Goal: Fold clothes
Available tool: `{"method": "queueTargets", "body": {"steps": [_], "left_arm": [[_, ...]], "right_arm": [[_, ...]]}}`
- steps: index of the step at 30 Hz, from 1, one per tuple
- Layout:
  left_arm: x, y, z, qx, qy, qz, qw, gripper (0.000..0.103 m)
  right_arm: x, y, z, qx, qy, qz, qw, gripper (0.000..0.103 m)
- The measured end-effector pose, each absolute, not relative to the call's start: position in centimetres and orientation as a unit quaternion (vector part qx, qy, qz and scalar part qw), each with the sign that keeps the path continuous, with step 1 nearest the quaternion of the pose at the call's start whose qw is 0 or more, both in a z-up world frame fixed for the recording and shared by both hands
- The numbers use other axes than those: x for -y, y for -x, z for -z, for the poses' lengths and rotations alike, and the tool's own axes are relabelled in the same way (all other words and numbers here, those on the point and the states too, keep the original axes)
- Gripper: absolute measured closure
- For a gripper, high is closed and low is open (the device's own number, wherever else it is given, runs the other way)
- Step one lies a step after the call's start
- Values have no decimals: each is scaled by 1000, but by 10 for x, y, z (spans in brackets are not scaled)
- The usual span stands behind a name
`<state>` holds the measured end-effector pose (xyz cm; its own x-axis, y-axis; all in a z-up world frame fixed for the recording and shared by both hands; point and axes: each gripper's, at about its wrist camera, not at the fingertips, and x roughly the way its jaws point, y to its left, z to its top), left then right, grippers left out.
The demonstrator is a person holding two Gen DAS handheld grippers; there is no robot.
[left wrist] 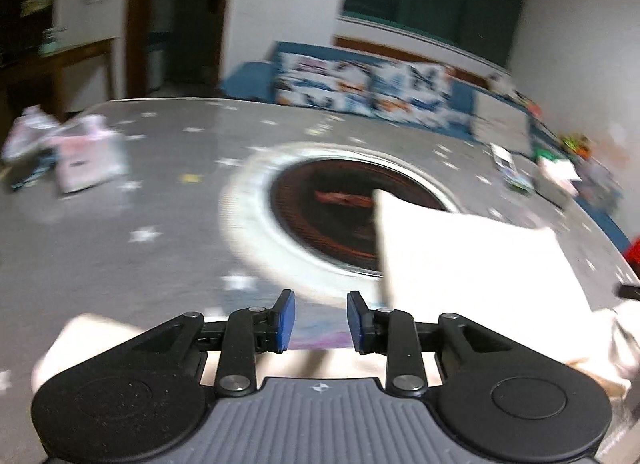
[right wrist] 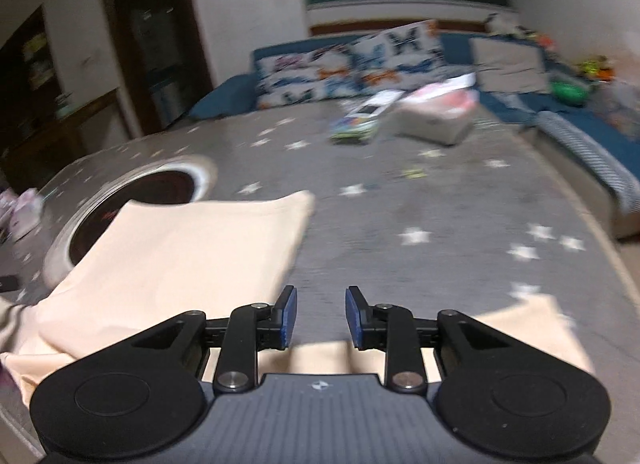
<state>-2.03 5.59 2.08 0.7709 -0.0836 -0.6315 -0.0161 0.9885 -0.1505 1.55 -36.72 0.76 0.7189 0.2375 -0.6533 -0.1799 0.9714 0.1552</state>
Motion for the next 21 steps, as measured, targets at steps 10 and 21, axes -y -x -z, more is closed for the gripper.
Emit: {"method": "queueTargets", "body": {"steps": [10,21], "left_arm": [[-10,-28,6,-370,25,84,925,85],[-1,-86,10,-379,-18,67,923,92]], "right_arm": [[317,-55,14,-387,11,-146,910,83],[299,-107,18,-384,34,-132,913,85]]}}
